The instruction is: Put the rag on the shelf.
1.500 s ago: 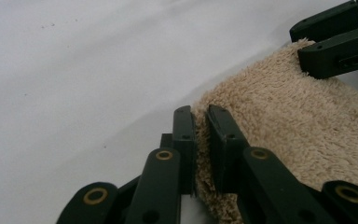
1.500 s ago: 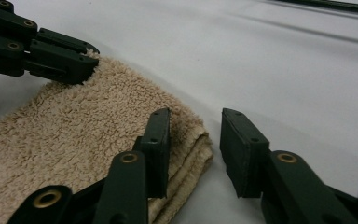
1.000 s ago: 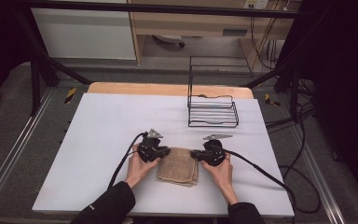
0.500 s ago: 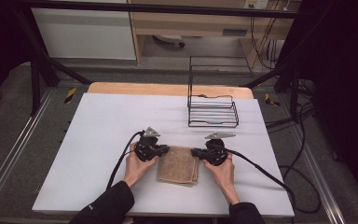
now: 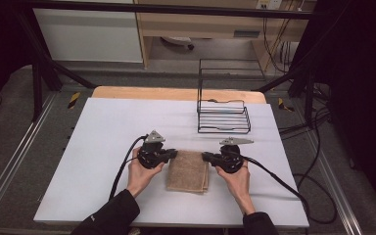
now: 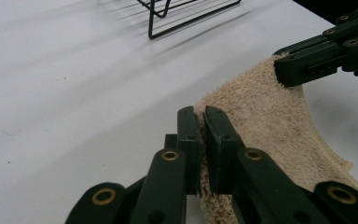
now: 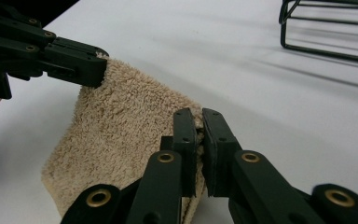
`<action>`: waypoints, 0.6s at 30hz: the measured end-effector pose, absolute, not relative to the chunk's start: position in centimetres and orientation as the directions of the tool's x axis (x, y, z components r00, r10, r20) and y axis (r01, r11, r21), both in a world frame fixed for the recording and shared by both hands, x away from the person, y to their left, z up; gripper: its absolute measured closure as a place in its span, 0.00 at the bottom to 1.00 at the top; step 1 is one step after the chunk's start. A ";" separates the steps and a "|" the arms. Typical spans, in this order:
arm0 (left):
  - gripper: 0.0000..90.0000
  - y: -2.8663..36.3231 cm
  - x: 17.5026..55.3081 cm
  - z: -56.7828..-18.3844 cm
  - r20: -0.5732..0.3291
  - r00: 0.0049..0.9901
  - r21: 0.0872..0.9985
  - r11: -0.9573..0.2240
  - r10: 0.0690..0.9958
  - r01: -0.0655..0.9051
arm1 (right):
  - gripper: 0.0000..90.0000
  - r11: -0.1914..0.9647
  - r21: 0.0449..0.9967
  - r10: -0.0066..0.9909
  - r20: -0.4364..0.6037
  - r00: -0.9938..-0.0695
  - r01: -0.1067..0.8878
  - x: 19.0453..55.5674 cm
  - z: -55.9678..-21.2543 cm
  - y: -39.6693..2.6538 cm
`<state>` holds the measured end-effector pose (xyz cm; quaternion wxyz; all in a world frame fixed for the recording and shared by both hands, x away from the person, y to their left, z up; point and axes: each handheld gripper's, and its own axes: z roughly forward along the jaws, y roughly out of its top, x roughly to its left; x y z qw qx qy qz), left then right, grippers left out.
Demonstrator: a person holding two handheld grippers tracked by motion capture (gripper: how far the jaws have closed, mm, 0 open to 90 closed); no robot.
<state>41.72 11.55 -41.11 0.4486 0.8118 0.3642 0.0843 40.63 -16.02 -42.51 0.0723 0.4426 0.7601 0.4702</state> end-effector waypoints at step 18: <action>0.94 11.2 40.4 -38.7 -0.181 0.739 0.831 -0.301 0.649 0.468 | 0.95 0.151 0.835 0.730 0.267 -0.629 0.529 39.4 -39.8 -17.0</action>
